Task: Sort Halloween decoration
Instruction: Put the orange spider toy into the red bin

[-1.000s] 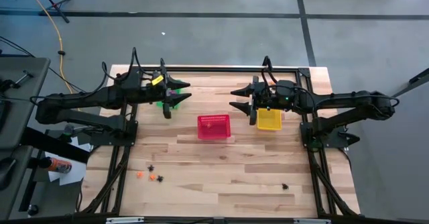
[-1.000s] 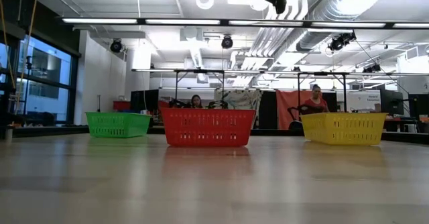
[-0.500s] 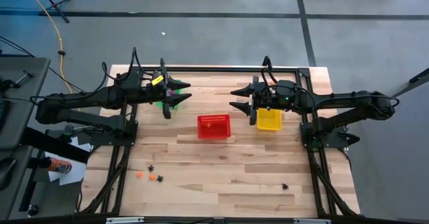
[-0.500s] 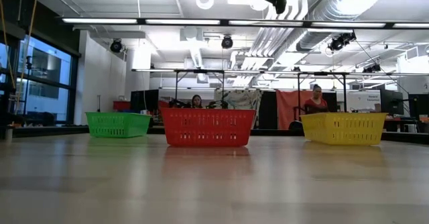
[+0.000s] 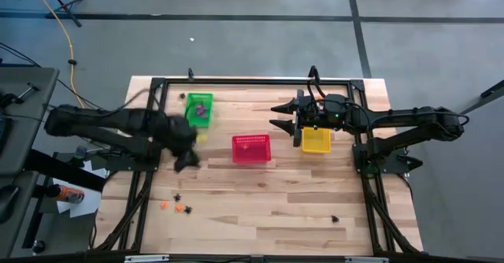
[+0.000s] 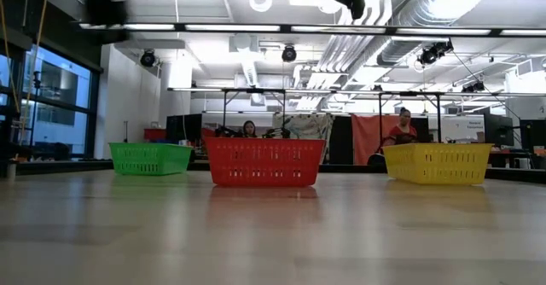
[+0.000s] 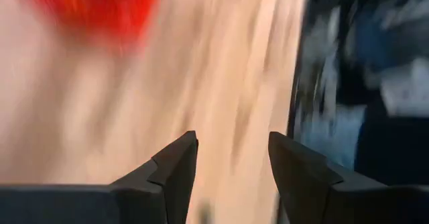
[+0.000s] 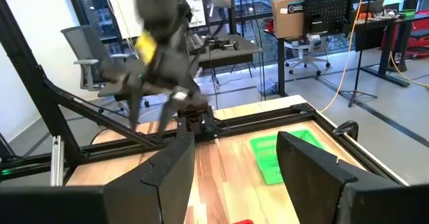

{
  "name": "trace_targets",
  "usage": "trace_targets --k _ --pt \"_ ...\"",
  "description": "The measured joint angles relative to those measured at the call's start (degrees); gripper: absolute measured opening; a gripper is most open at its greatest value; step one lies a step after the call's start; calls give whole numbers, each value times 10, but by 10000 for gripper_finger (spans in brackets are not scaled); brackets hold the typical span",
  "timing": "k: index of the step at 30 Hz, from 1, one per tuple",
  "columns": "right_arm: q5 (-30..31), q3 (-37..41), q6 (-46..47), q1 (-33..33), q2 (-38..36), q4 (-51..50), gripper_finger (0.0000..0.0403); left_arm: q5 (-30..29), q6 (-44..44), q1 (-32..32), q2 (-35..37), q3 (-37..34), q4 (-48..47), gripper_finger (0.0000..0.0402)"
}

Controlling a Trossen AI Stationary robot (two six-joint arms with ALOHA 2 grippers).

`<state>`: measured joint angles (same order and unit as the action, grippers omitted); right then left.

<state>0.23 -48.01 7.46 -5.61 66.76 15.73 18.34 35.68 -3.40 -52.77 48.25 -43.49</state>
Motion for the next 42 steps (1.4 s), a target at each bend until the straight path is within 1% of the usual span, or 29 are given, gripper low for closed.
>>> trace_targets --k 2,4,8,11,13,16,19,26,28,37,40,42 --pt "0 0 0 -2 0 -1 204 8 66 -61 0 -13 -52 172" --pt "0 0 0 -5 0 -2 204 7 153 -123 0 -35 -74 172" --pt "0 0 0 -13 0 -5 204 -5 329 -247 -1 -86 -63 172" --pt "0 0 0 -19 0 -5 204 -24 437 -334 -16 -122 -45 172" --pt "0 0 0 -23 0 -8 204 -38 494 -385 -32 -138 -26 172" --pt "0 0 0 -28 0 -12 204 -58 518 -440 -70 -147 7 172" --pt "0 0 0 -32 0 -14 204 -63 522 -460 -111 -143 15 172" --pt "0 0 0 -31 0 -18 204 -62 520 -468 -207 -128 16 172" --pt "0 0 0 -31 0 -19 204 -61 518 -471 -231 -128 31 172" --pt "0 0 15 -31 0 -28 204 -64 512 -484 -315 -125 28 172" --pt "0 0 15 -31 0 -30 204 -64 511 -484 -326 -123 27 162" --pt "0 0 15 -31 0 -30 204 -70 508 -485 -326 -123 29 140"
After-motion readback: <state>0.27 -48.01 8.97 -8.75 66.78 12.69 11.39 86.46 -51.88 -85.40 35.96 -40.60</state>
